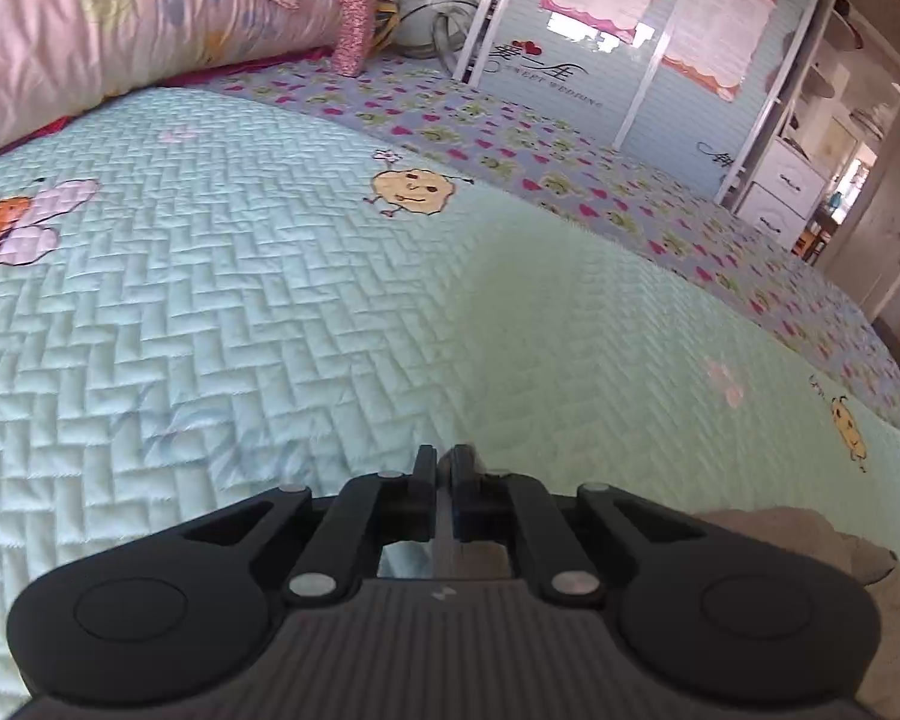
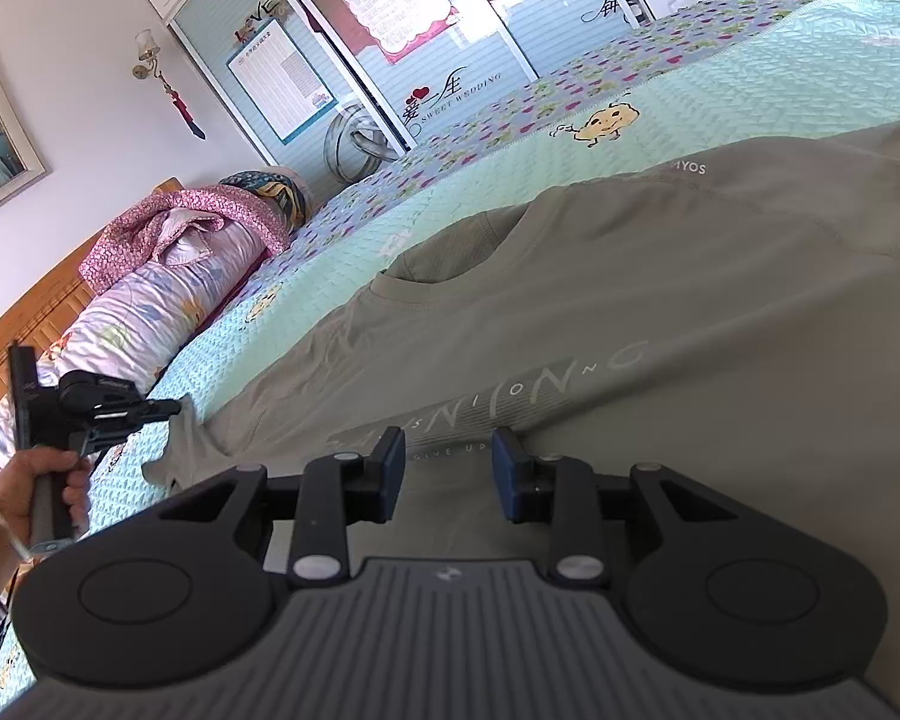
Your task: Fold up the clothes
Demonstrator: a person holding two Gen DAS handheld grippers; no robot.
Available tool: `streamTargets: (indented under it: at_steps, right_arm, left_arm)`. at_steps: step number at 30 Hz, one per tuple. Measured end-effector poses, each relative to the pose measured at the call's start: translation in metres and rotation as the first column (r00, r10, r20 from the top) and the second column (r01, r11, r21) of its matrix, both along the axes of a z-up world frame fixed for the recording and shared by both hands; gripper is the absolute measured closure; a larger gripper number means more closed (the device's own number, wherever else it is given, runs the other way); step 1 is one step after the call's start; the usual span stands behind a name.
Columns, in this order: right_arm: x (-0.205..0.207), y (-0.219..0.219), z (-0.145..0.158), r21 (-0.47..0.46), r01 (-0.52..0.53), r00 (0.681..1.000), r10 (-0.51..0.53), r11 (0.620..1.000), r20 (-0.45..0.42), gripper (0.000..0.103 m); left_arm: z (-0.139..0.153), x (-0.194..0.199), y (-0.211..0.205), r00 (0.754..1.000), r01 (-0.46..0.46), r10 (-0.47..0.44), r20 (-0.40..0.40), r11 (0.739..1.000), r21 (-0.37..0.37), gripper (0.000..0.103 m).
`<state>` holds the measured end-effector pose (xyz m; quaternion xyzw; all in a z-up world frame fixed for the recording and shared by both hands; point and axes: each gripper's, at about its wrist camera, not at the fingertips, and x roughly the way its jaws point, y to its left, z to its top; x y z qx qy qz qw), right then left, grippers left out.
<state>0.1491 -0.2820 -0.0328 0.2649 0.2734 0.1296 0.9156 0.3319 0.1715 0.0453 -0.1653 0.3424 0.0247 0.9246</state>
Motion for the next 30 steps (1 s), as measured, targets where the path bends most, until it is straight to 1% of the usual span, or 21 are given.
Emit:
streamTargets:
  at_steps: [1, 2, 3, 4, 6, 8, 9, 11, 13, 15, 19, 20, 21, 22, 23, 24, 26, 28, 30]
  right_arm:
    - [0.000, 0.000, 0.000, 0.002, 0.000, 1.000, 0.000, 1.000, 0.000, 0.069]
    - [0.000, -0.001, 0.000, 0.005, -0.001, 1.000, 0.001, 1.000, 0.000, 0.069]
    - [0.000, -0.002, -0.001, 0.008, -0.001, 1.000, 0.001, 1.000, 0.000, 0.069]
    - [0.001, -0.002, -0.001, 0.012, -0.001, 1.000, 0.001, 1.000, 0.000, 0.069]
    - [0.001, -0.001, 0.000, 0.008, -0.002, 1.000, 0.002, 1.000, -0.002, 0.069]
    - [0.001, 0.002, 0.002, -0.010, -0.008, 1.000, 0.008, 1.000, 0.000, 0.068]
    - [0.001, 0.003, 0.002, -0.021, -0.013, 1.000, 0.013, 1.000, 0.002, 0.067]
    - [0.001, 0.006, 0.004, -0.044, -0.013, 1.000, 0.014, 0.999, 0.004, 0.067]
    - [0.000, 0.008, 0.004, -0.062, -0.010, 1.000, 0.011, 0.998, 0.007, 0.067]
    - [0.000, 0.010, 0.005, -0.073, -0.008, 1.000, 0.008, 0.997, 0.007, 0.067]
    - [0.001, 0.014, 0.007, -0.104, -0.007, 1.000, 0.008, 0.995, 0.002, 0.067]
    - [0.001, 0.016, 0.008, -0.125, -0.007, 1.000, 0.007, 0.992, 0.001, 0.067]
    - [0.001, 0.022, 0.011, -0.165, -0.006, 1.000, 0.006, 0.986, 0.000, 0.067]
    - [0.000, 0.028, 0.014, -0.208, -0.006, 1.000, 0.006, 0.978, 0.000, 0.067]
    - [-0.001, 0.034, 0.017, -0.250, -0.005, 1.000, 0.005, 0.968, 0.000, 0.067]
    - [-0.003, 0.041, 0.022, -0.284, -0.001, 1.000, 0.001, 0.959, -0.002, 0.067]
    - [-0.011, 0.052, 0.032, -0.286, -0.006, 1.000, 0.003, 0.958, -0.013, 0.067]
    - [-0.019, 0.068, 0.041, -0.275, -0.048, 0.999, 0.043, 0.960, -0.022, 0.067]
    - [-0.026, 0.094, 0.051, -0.300, -0.125, 0.992, 0.123, 0.946, -0.028, 0.067]
  left_arm:
    - [0.000, 0.001, 0.002, 1.000, -0.003, 0.003, -0.002, 1.000, -0.007, 0.093]
    - [0.000, -0.003, 0.004, 1.000, -0.031, 0.031, 0.001, 0.999, -0.011, 0.082]
    - [-0.001, -0.013, 0.009, 0.998, -0.053, 0.054, 0.015, 0.998, -0.034, 0.074]
    - [-0.002, -0.024, 0.014, 0.997, -0.075, 0.077, 0.029, 0.995, -0.059, 0.061]
    - [-0.005, -0.045, 0.023, 0.996, -0.065, 0.071, 0.049, 0.991, -0.116, 0.059]
    - [-0.007, -0.068, 0.030, 0.997, -0.002, 0.014, 0.072, 0.987, -0.159, 0.059]
    - [-0.008, -0.080, 0.030, 0.995, 0.050, -0.036, 0.091, 0.985, -0.164, 0.059]
    - [-0.011, -0.097, 0.023, 0.982, 0.163, -0.148, 0.115, 0.978, -0.129, 0.059]
    - [-0.014, -0.110, 0.015, 0.961, 0.253, -0.246, 0.123, 0.966, -0.046, 0.059]
    - [-0.019, -0.116, 0.002, 0.945, 0.298, -0.304, 0.117, 0.952, 0.071, 0.059]
    - [-0.022, -0.115, -0.009, 0.926, 0.332, -0.350, 0.138, 0.933, 0.140, 0.059]
    - [-0.025, -0.112, -0.006, 0.922, 0.343, -0.361, 0.136, 0.929, 0.141, 0.060]
    - [-0.026, -0.109, -0.008, 0.916, 0.369, -0.385, 0.115, 0.919, 0.140, 0.061]
    - [-0.027, -0.105, -0.010, 0.908, 0.395, -0.409, 0.093, 0.908, 0.139, 0.077]
    - [-0.028, -0.102, -0.013, 0.899, 0.421, -0.433, 0.071, 0.897, 0.137, 0.101]
    - [-0.027, -0.101, -0.014, 0.894, 0.434, -0.445, 0.051, 0.889, 0.146, 0.101]
    - [-0.017, -0.105, -0.012, 0.897, 0.423, -0.439, 0.052, 0.886, 0.190, 0.101]
    - [-0.002, -0.109, -0.006, 0.897, 0.421, -0.440, 0.051, 0.883, 0.208, 0.101]
    - [0.013, -0.113, -0.001, 0.896, 0.420, -0.441, 0.051, 0.880, 0.224, 0.101]
